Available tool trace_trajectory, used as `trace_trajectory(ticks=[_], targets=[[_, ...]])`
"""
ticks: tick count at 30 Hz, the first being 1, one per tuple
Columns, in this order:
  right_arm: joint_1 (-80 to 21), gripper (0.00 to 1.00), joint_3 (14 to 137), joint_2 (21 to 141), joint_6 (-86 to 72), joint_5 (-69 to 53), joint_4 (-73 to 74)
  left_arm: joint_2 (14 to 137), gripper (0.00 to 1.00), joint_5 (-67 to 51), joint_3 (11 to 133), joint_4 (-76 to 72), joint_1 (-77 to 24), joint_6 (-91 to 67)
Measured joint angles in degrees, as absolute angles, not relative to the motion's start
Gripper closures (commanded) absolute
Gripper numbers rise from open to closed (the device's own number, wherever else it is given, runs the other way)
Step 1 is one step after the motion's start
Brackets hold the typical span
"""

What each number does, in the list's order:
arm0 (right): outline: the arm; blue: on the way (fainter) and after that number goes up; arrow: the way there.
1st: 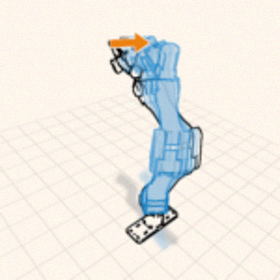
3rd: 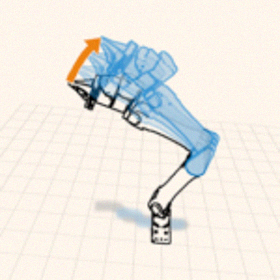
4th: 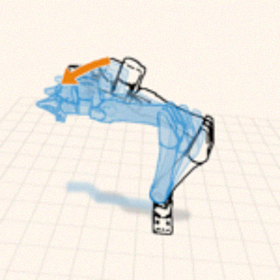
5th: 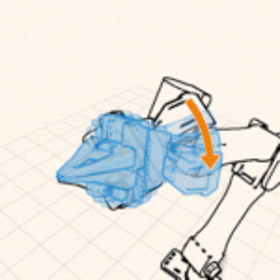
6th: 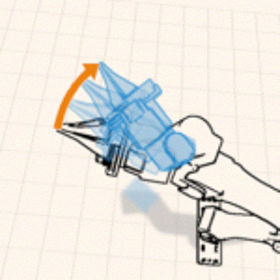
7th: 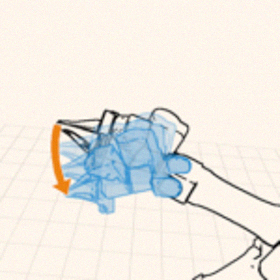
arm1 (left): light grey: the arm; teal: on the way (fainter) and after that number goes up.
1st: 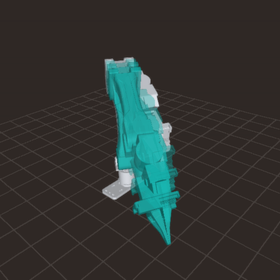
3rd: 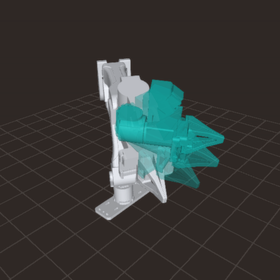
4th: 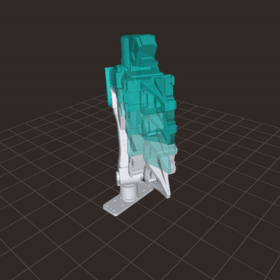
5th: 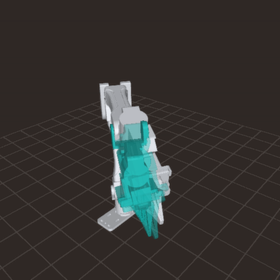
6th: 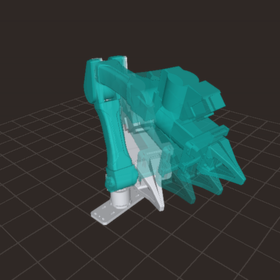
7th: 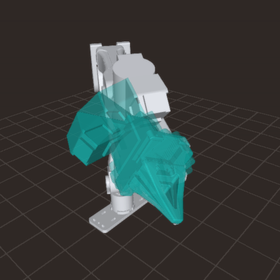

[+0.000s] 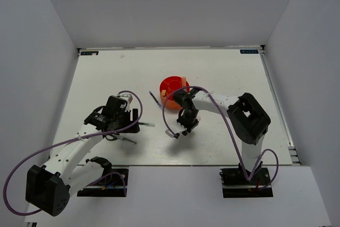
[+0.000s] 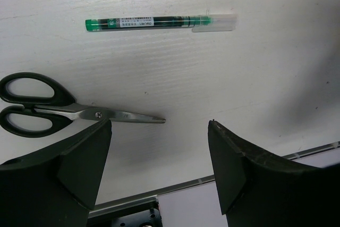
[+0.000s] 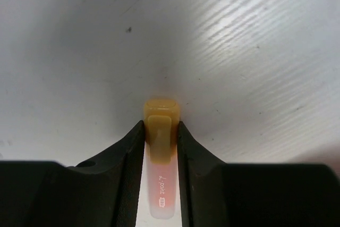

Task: Sort the stationery into containers
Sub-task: Pick up the pen from the center of the board, then place the pen in the storage box.

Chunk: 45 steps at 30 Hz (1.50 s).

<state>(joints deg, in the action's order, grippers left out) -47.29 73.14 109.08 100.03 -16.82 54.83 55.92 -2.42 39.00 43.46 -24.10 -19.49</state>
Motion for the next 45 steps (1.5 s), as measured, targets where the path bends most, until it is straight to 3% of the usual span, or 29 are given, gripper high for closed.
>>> trace_trajectory(ticks=[10, 19, 31, 45], targets=[[-46.6, 1.00, 67.5, 94.0, 61.7, -28.2, 37.0, 55.9, 0.17, -2.4, 39.0, 43.5, -24.1, -19.5], [-39.9, 1.00, 68.7, 85.8, 34.5, -29.4, 22.6, 55.9, 0.17, -2.3, 39.0, 43.4, -24.1, -19.5], [-28.2, 1.00, 72.7, 90.5, 10.0, -26.3, 5.8, 55.9, 0.17, -2.3, 39.0, 43.4, -24.1, -19.5], [-20.4, 1.00, 66.5, 102.4, -15.4, -40.7, -32.7, 58.2, 0.17, -1.8, 39.0, 43.5, -24.1, -19.5]])
